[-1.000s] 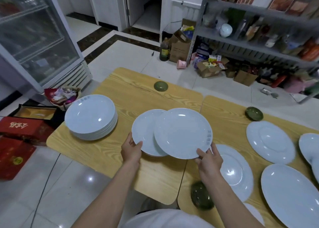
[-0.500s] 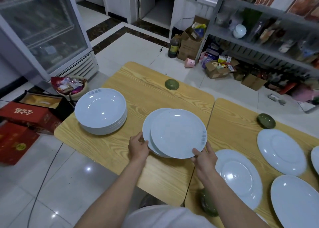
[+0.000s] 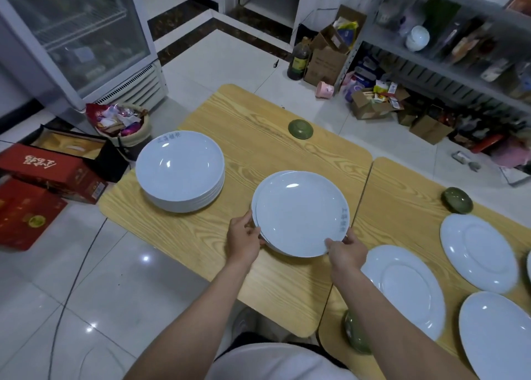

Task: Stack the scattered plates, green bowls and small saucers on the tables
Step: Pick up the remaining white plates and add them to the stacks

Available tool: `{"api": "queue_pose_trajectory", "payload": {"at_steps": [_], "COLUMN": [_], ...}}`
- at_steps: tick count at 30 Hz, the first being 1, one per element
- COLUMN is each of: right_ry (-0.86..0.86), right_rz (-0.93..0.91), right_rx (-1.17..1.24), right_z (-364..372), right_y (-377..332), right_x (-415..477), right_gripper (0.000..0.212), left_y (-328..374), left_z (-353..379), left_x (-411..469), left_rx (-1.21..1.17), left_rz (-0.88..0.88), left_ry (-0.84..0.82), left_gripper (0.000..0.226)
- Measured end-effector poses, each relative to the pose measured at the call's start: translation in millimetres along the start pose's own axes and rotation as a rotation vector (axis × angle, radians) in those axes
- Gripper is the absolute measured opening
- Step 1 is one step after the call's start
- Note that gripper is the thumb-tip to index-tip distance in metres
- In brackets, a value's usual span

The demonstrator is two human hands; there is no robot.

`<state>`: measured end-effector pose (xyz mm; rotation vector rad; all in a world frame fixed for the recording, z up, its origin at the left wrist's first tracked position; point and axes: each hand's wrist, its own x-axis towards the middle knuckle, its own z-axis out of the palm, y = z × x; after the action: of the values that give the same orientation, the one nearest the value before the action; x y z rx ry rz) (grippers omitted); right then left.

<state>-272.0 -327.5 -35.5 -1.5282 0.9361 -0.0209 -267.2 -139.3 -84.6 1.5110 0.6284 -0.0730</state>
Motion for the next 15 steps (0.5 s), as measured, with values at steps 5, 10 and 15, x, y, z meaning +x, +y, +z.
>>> {"api": "queue_pose_trajectory", "payload": {"at_steps": [5, 10, 15], "right_ry": [0.065, 0.084, 0.066], "right_rz": [0.018, 0.037, 0.101], "right_rx": [-0.09, -0.14, -0.165], "right_z": [10, 16, 14], "right_y": [-2, -1, -1], "right_x": [4, 11, 13], "right_gripper": [0.046, 0.042, 0.053], "left_y": [0, -3, -5], "left_z": [-4, -6, -6], "left_x": [3, 5, 10], "left_rx": [-0.002, -0.011, 0.055], "left_rz": [-0.018, -0.053, -0.017], "left_ry": [-0.031, -0.03, -0.058], "left_gripper": [0.051, 0.05, 0.049]}}
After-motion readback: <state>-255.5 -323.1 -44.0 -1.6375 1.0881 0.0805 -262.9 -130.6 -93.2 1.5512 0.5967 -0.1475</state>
